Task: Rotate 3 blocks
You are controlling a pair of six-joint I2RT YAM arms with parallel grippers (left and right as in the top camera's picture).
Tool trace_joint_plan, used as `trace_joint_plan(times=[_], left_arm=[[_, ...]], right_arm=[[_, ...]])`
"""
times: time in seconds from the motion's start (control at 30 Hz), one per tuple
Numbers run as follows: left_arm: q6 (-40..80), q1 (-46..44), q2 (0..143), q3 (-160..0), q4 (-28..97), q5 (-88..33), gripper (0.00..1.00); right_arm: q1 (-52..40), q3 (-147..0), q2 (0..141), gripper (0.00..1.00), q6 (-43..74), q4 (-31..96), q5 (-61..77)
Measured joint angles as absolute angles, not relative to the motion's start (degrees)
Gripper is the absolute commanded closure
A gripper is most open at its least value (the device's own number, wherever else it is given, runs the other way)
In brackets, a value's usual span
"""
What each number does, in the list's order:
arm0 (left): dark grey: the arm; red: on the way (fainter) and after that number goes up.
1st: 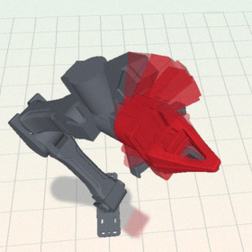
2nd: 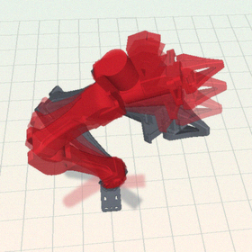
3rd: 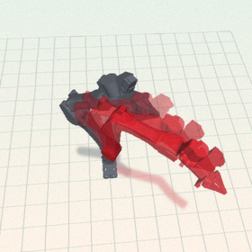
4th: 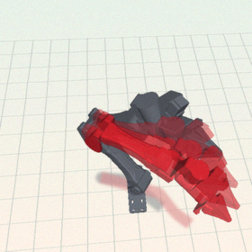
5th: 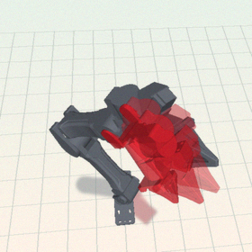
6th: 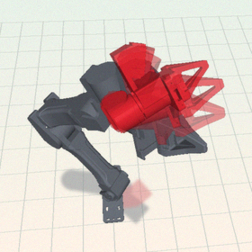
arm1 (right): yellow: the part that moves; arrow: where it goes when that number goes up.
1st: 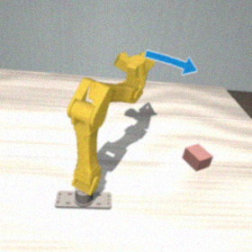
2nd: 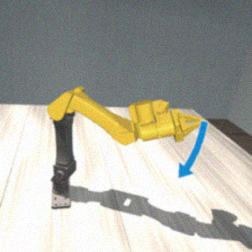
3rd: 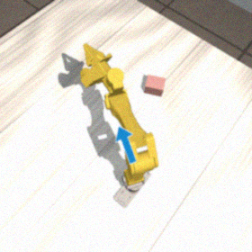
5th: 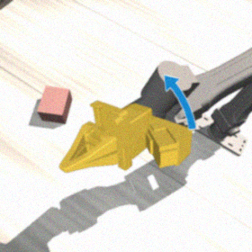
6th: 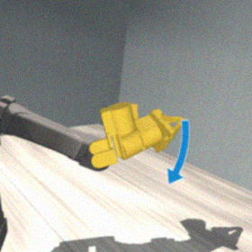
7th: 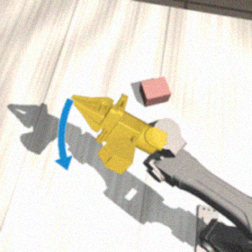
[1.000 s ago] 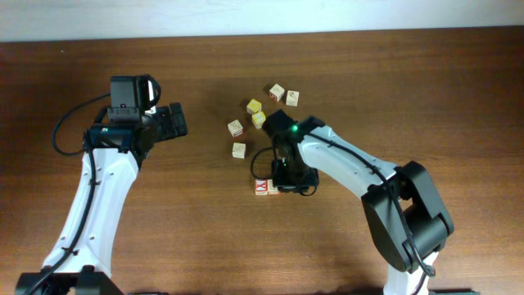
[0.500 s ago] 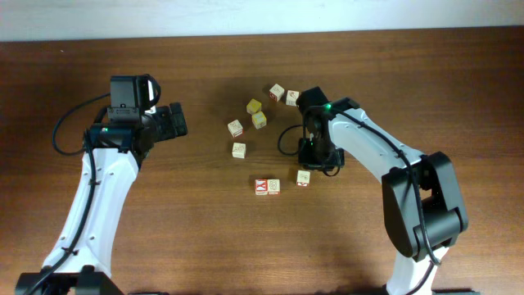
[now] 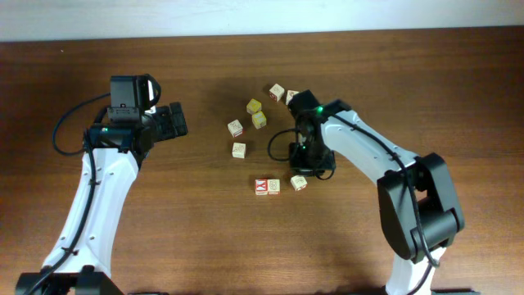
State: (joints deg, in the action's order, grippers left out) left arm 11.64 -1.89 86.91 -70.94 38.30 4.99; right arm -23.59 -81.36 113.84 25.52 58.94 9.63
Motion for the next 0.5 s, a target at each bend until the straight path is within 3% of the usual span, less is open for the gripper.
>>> trace_joint_plan(times=[0.17, 0.5], left_arm=[[11.6, -1.9, 86.9, -70.9, 38.3, 5.0, 0.01], [11.6, -1.9, 86.9, -70.9, 38.2, 5.0, 0.01]], right_arm=[[-16.3, -82.3, 110.4, 0.82, 25.5, 63.1, 7.6], [-16.6, -71.2, 110.2, 0.82, 24.9, 48.9, 9.0]])
